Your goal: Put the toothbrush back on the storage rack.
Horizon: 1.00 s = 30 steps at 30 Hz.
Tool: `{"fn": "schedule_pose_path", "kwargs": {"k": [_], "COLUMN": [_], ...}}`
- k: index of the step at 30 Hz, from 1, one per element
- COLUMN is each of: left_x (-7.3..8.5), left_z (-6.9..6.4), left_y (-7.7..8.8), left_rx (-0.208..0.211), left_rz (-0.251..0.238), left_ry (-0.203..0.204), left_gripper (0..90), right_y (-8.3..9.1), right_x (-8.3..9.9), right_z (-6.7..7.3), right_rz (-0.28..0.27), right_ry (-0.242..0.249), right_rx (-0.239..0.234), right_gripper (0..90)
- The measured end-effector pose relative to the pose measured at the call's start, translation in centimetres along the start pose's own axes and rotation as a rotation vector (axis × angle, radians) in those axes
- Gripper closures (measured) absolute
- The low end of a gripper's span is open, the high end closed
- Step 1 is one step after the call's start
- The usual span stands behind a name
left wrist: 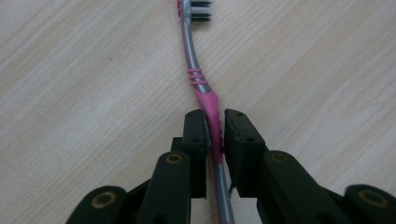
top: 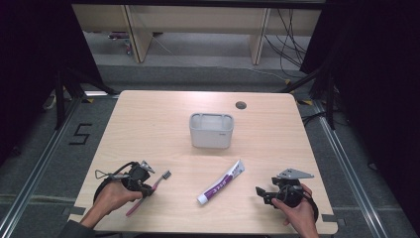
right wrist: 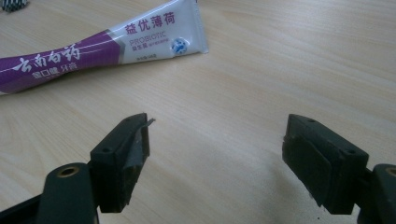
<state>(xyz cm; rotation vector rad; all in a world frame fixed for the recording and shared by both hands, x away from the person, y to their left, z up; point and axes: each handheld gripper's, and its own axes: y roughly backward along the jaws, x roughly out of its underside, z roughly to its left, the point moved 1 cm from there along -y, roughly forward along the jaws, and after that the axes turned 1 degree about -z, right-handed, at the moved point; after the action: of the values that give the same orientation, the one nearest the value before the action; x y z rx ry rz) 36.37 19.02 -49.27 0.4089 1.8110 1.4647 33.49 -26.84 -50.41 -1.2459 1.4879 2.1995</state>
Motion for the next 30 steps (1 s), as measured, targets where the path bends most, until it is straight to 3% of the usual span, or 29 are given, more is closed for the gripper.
{"fn": "schedule_pose_path", "kwargs": {"k": [6,19,25,30], "left_x": [-0.4,-1.6,-1.9,-2.0], "left_z": [-0.2,-0.5,-0.7,-0.7], "left_y": [-0.3,-0.5,-0.6,-0.4], "left_rx": [-0.008,-0.015,-0.023,-0.019], "left_rz": [0.023,0.124,0.150,0.140], "left_ry": [-0.005,-0.069,-0.099,-0.118], "left_gripper": [79.1,80.3,81.3,81.7], "right_y": [0.2,0.2,0.2,0.2], "right_x": [0.0,0.0,0.0,0.0], "right_z": [0.0,0.0,0.0,0.0], "right_rz": [0.013,0.013,0.013,0.009], "right_ry": [-0.006,-0.006,-0.006,-0.005], "right_rx": [0.009,0.005,0.006,0.004], "right_gripper": [24.0,24.0,24.2,24.4]}}
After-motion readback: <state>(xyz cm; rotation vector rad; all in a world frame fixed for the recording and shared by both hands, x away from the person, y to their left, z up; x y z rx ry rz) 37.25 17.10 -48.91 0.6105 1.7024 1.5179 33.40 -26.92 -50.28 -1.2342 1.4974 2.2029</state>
